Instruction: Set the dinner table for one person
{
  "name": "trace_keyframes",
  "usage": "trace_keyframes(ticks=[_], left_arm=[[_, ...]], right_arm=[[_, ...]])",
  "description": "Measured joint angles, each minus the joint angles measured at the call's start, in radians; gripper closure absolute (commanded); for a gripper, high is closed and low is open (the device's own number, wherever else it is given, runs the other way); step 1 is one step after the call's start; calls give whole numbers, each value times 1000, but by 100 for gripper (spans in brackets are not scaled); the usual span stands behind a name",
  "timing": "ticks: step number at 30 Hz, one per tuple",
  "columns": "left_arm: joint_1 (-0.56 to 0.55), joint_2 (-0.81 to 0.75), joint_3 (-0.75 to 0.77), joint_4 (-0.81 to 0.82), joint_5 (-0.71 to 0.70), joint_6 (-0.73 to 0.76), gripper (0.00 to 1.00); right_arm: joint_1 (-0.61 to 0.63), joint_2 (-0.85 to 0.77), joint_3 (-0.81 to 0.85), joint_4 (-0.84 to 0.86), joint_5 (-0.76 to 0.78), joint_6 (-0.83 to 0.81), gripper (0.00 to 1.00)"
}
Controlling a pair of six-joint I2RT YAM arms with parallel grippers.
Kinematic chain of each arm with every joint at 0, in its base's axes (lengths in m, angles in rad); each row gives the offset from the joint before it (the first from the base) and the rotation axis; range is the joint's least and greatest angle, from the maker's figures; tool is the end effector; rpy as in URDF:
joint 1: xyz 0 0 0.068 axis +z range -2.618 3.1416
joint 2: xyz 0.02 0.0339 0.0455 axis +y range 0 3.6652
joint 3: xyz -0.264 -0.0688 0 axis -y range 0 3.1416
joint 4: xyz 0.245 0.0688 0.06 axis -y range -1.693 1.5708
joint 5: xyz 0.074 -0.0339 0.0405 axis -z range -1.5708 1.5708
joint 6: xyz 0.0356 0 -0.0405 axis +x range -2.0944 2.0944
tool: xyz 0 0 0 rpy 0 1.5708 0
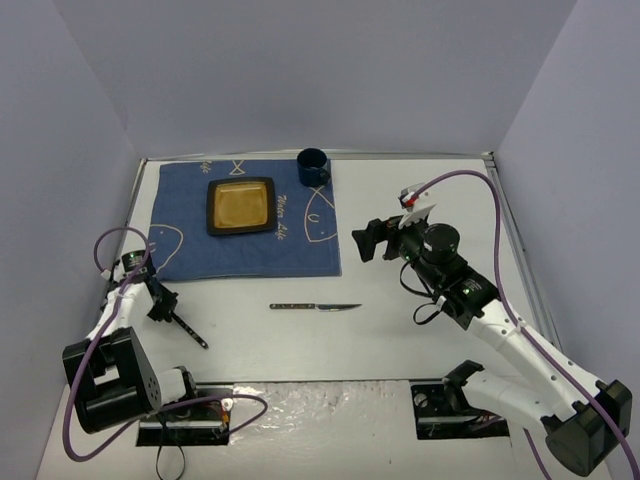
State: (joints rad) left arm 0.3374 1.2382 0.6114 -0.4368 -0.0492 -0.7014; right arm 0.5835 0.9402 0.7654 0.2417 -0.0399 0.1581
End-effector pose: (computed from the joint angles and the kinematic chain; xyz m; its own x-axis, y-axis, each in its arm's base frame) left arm 0.2076 0.0747 0.1722 -0.4022 -0.8241 -0.3988 -0.8021 0.5272 -0.2806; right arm 0.1873 0.1254 0.3505 -0.0368 0.1642 -0.9857 -0.5852 0.7960 0.1545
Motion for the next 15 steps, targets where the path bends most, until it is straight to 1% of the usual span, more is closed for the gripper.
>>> trace_keyframes(ticks=[4, 8, 15], left_arm=[[0, -8, 26, -36, -3, 20, 100], [0, -8, 86, -70, -10, 61, 100], [0, 19, 277, -116, -18, 175, 100]], right_arm=[[0, 7, 0, 0, 0, -2, 0], [0, 7, 0, 0, 0, -2, 0], [0, 11, 0, 0, 0, -3, 0]])
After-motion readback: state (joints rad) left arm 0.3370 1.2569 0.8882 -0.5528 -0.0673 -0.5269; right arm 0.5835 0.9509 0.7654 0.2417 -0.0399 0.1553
